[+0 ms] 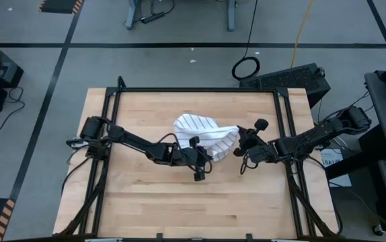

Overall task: Roll towel into tight, uniform cylinder
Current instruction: Fold the white brown kitchen towel

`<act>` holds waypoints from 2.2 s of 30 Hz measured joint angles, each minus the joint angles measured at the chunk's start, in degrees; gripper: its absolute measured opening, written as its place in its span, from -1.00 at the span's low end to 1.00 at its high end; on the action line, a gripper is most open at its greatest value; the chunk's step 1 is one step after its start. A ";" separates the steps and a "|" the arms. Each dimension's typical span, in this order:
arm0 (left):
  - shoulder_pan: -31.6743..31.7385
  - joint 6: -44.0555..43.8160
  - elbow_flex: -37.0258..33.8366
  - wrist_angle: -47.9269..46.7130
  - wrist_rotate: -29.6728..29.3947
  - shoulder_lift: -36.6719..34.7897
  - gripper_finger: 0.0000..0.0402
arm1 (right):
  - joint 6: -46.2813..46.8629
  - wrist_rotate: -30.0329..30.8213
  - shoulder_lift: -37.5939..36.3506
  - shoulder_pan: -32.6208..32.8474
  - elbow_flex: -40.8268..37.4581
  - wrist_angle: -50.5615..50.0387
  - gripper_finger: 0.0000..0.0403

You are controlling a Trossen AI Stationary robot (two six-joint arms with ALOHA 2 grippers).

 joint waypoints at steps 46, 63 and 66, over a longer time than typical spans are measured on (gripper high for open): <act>-6.08 14.86 0.09 -3.08 -26.82 -18.76 0.06 | -5.87 -16.72 -1.49 1.08 16.58 6.57 -0.98; 3.44 18.17 0.00 0.51 3.29 -18.84 0.10 | -2.92 -18.45 -1.49 4.98 16.59 7.65 -0.98; 3.91 17.95 0.05 1.73 4.52 -17.59 0.18 | -2.90 -20.22 -1.49 4.96 16.59 7.66 -0.98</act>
